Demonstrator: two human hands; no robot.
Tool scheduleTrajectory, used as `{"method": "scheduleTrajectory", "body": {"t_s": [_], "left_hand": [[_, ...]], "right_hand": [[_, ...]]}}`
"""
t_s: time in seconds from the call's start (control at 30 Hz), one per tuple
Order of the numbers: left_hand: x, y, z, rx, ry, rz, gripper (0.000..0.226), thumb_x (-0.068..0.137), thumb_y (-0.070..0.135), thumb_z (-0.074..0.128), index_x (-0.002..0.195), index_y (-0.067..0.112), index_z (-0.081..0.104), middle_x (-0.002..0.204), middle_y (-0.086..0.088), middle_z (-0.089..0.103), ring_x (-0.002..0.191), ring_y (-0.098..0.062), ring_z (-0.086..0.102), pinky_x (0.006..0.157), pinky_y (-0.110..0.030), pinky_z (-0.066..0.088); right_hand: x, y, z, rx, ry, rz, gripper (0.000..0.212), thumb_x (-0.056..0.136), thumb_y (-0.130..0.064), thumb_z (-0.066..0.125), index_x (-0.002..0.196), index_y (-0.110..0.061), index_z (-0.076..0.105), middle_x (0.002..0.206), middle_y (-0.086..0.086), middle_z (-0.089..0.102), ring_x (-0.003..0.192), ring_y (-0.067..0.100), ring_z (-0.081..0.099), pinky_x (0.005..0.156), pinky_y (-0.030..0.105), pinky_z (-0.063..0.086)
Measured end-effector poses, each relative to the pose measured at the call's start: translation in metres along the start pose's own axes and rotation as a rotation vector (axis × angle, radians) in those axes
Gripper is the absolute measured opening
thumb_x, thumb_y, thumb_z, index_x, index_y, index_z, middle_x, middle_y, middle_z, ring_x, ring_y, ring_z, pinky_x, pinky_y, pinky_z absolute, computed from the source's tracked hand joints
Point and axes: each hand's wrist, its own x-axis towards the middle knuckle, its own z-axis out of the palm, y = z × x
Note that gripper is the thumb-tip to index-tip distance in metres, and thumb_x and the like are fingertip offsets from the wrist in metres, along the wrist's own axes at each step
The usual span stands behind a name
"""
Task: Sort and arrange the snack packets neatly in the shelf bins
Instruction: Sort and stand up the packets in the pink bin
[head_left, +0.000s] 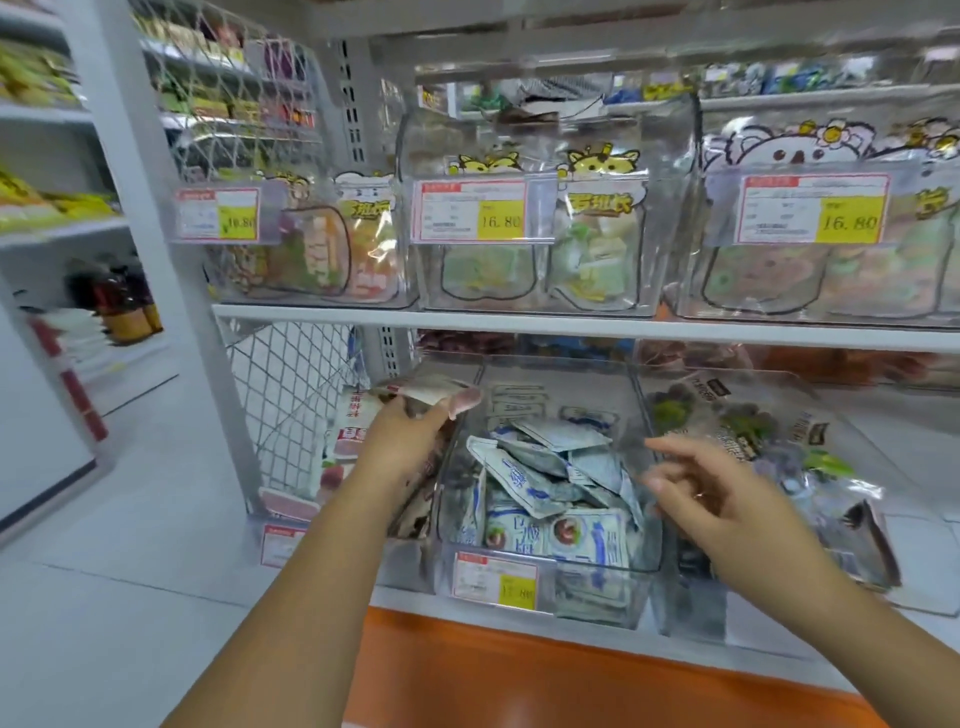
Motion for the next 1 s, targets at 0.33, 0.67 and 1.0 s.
{"method": "scheduleTrajectory", "body": {"t_s": [0.33,0.67,1.0], "left_hand": [[-0.041,0.016,0.048,0.617,0.271,0.656,0.047,0.088,0.031,0.065,0.131,0.014,0.053,0.127,-0.008,0.048,0.12,-0.028,0.043,0.098,-0.037,0.037],[-0.101,0.017,0.138,0.824,-0.39,0.951,0.06,0.096,0.048,0.047,0.15,0.032,0.028,0.159,0.016,0.014,0.145,-0.003,0.006,0.119,-0.027,0.009],[-0.096,0.005,0.139,0.623,-0.455,0.917,0.065,0.084,0.059,0.057,0.142,0.033,0.042,0.151,0.024,0.028,0.141,0.01,0.002,0.115,-0.018,0.004]], "right_hand": [[-0.013,0.04,-0.072,-0.379,-0.155,0.097,0.026,0.095,-0.027,0.056,0.117,-0.041,0.06,0.097,-0.015,0.065,0.079,0.0,0.058,0.071,0.017,0.047],[-0.019,0.071,-0.083,-0.55,-0.368,0.065,0.023,0.092,-0.029,0.061,0.113,-0.026,0.069,0.112,-0.007,0.052,0.107,0.007,0.046,0.1,0.021,0.033],[-0.016,0.049,-0.079,-0.154,0.068,0.061,0.019,0.095,-0.018,0.056,0.077,-0.016,0.064,0.073,0.001,0.063,0.06,0.008,0.052,0.061,0.027,0.047]]}}
